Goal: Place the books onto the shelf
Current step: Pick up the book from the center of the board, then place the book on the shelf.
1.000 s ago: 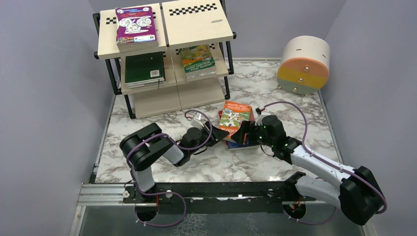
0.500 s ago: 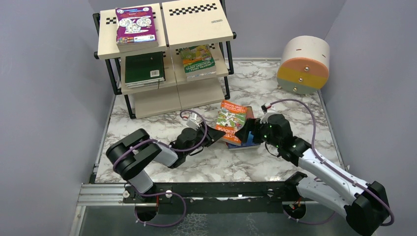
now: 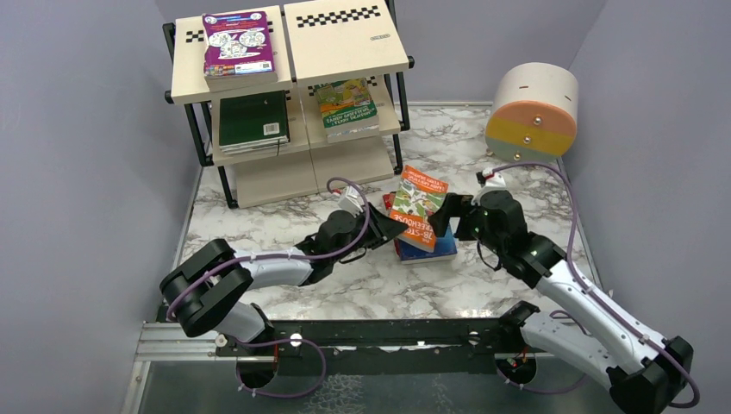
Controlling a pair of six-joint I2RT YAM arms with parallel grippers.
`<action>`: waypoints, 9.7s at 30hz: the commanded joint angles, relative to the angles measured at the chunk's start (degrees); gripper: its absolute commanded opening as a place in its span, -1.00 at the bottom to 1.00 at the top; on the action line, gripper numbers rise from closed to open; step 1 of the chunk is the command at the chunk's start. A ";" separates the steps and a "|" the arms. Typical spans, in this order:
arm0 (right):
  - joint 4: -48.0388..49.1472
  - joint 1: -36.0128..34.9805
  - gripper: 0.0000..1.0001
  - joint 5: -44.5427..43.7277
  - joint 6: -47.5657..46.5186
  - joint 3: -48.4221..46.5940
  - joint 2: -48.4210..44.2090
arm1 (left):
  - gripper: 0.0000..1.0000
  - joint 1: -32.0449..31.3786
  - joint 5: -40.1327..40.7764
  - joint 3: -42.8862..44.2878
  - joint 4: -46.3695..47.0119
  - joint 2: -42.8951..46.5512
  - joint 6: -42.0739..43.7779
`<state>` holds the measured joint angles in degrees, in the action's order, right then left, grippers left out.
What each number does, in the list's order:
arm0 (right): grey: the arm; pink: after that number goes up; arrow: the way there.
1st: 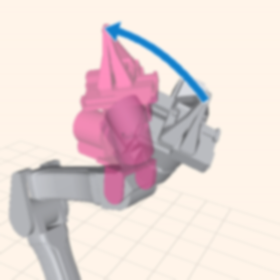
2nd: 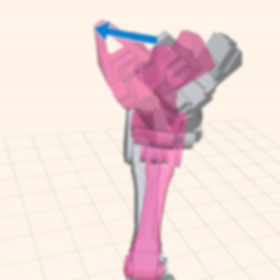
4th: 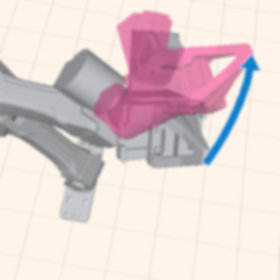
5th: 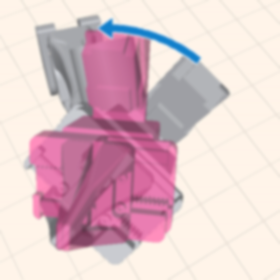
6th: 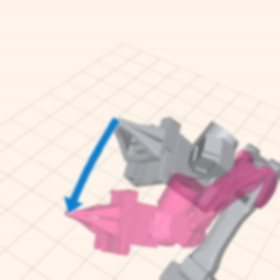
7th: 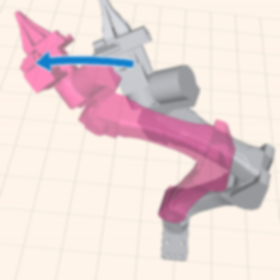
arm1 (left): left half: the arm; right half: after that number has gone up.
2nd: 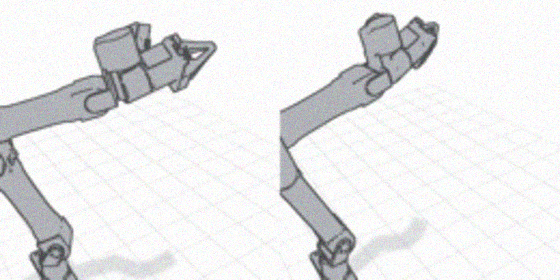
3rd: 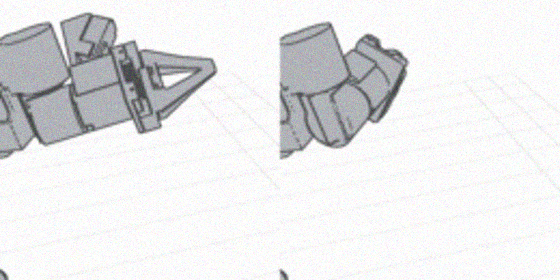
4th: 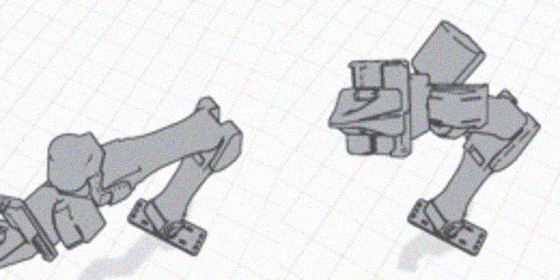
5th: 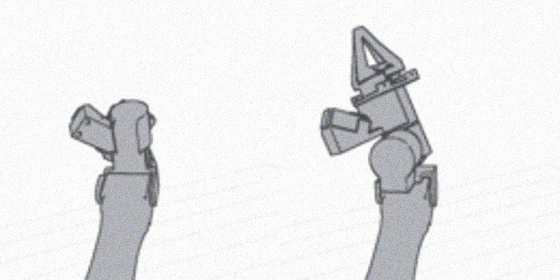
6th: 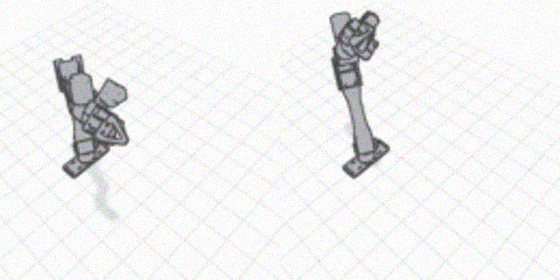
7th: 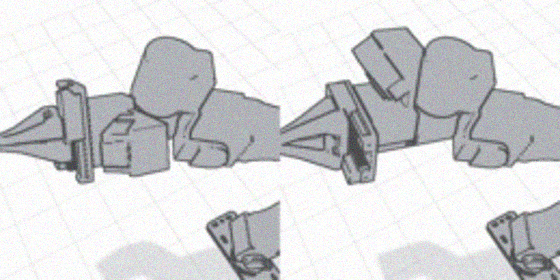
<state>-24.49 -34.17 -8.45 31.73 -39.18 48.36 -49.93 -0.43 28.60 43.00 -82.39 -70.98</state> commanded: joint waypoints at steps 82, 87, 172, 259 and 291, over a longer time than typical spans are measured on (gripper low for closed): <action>-11.81 -0.15 0.98 -10.54 -7.49 -22.77 -11.98 | -1.00 9.54 38.59 86.07 -41.44 1.46 31.67; -11.81 -0.19 0.98 -10.32 -8.02 -21.76 -12.57 | -1.00 13.92 35.69 89.89 -41.07 -2.99 29.64; -8.76 -0.19 0.96 -3.86 -6.59 -16.75 -12.58 | -0.71 57.56 6.59 53.77 -53.13 23.56 -14.16; 3.40 -0.17 0.89 19.88 -11.72 -20.27 1.43 | 0.61 57.50 -20.11 55.95 -53.84 24.24 -7.83; 3.58 -0.19 0.89 18.82 -11.14 -18.79 0.53 | 0.60 58.06 -16.81 58.41 -55.44 21.70 -6.67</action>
<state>-20.32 -34.17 11.88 20.32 -58.52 49.71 7.55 -18.81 85.54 -12.10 -60.49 -78.30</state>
